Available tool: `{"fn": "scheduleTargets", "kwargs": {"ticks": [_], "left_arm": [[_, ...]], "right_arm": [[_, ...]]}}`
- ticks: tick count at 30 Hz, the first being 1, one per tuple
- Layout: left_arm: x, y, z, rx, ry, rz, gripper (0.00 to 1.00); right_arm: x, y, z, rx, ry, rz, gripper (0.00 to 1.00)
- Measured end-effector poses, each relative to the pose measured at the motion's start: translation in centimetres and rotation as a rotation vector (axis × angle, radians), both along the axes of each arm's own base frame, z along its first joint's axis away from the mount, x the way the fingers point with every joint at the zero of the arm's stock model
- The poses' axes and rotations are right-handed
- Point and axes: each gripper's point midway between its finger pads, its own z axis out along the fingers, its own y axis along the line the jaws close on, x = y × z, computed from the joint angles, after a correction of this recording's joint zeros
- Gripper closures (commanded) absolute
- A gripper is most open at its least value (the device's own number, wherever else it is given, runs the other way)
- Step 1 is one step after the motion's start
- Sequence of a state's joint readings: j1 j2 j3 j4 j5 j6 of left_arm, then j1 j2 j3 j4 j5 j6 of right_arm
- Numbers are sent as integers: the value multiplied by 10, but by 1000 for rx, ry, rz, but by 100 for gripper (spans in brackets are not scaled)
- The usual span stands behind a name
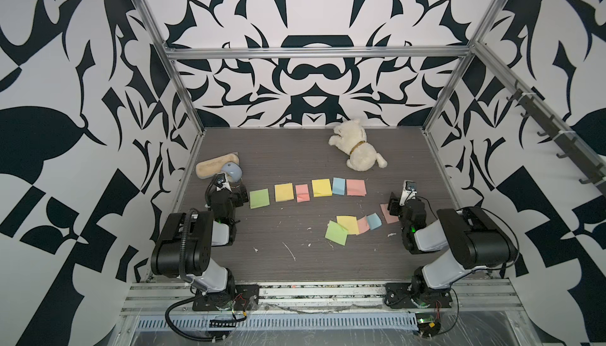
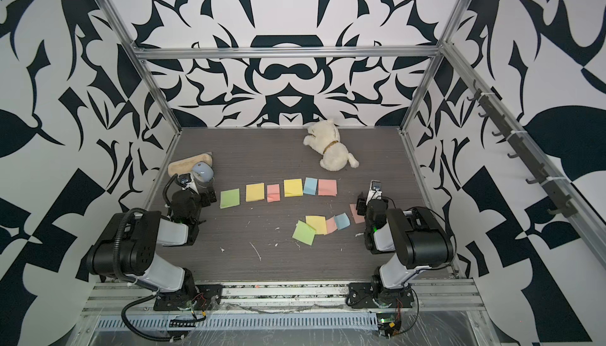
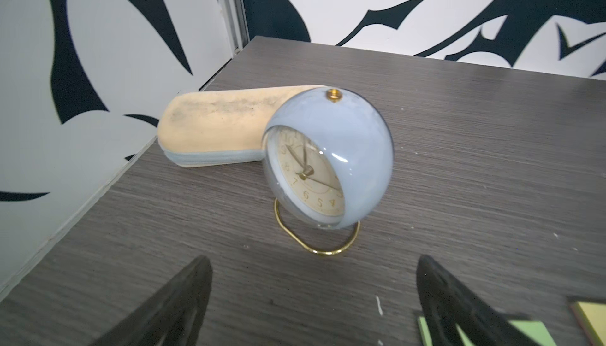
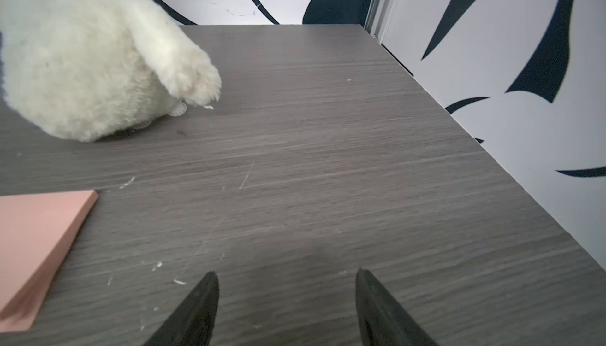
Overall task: Tear off pages from different memo pads
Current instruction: Reset both arms
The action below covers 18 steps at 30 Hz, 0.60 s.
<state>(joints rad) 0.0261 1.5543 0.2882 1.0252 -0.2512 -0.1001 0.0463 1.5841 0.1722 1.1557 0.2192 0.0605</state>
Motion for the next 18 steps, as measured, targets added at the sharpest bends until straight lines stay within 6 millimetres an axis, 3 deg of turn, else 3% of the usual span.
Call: {"fn": "scheduleTargets", "kwargs": {"ticks": [2, 3, 6, 12, 18], "left_arm": [[6, 9, 6, -12, -12, 40, 1], [7, 12, 8, -16, -19, 52, 0], [7, 17, 7, -21, -9, 79, 1], [3, 18, -2, -22, 27, 85, 1], [6, -1, -1, 13, 33, 29, 1]], "right_arm": [[15, 1, 10, 6, -15, 3, 21], [20, 1, 13, 8, -20, -1, 1], [28, 1, 22, 14, -41, -6, 0], [26, 0, 16, 13, -12, -10, 0], [25, 0, 15, 12, -7, -11, 0]]}}
